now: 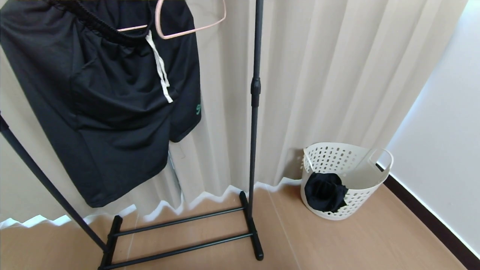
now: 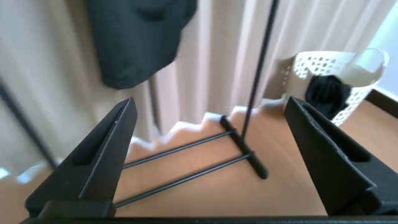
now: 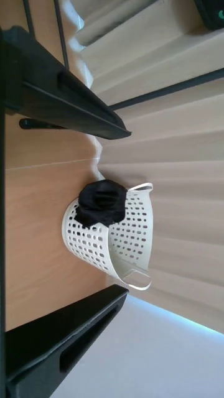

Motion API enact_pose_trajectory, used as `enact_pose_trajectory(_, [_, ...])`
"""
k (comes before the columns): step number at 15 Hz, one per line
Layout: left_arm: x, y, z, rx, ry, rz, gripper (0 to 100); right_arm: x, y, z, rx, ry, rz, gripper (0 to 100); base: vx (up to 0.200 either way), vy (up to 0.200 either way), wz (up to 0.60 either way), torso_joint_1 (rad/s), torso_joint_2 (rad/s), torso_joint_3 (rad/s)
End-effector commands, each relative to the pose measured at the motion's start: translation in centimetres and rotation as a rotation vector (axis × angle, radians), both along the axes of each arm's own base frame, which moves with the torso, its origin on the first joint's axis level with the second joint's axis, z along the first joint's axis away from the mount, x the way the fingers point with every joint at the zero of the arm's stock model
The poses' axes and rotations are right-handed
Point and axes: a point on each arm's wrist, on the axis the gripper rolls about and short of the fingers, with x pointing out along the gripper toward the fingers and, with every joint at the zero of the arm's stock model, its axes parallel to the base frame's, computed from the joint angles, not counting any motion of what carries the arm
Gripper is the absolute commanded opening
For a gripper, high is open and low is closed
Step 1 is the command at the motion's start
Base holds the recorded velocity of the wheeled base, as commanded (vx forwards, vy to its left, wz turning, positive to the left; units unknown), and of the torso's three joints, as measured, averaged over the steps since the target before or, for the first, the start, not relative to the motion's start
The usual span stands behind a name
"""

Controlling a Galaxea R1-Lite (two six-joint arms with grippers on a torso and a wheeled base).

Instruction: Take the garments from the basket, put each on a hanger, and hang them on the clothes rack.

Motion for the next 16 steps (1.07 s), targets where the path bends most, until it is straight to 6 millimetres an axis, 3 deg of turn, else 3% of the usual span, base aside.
enact_pose_trajectory(1, [0.01, 0.0, 0.02, 0.0, 0.0, 0.0, 100, 0.01, 0.0, 0.01, 0.0, 0.001, 0.0, 100, 0.0, -0.2, -0.6, -0.002, 0.0, 0.002])
enact_pose_trajectory(4, [0.01, 0.0, 0.0, 0.0, 0.002, 0.0, 100, 0.01, 0.0, 0.01, 0.0, 0.001, 0.0, 100, 0.133, -0.2, -0.2, 0.005, 0.0, 0.001])
enact_pose_trajectory(9, [0.01, 0.0, 0.02, -0.001, 0.0, 0.0, 100, 0.01, 0.0, 0.01, 0.0, 0.001, 0.0, 100, 0.2, 0.0, -0.36, 0.001, 0.0, 0.004])
enact_pose_trajectory(16, [0.01, 0.0, 0.02, -0.005, 0.001, 0.002, 100, 0.01, 0.0, 0.01, 0.0, 0.001, 0.0, 100, 0.0, 0.0, 0.0, 0.0, 0.0, 0.0])
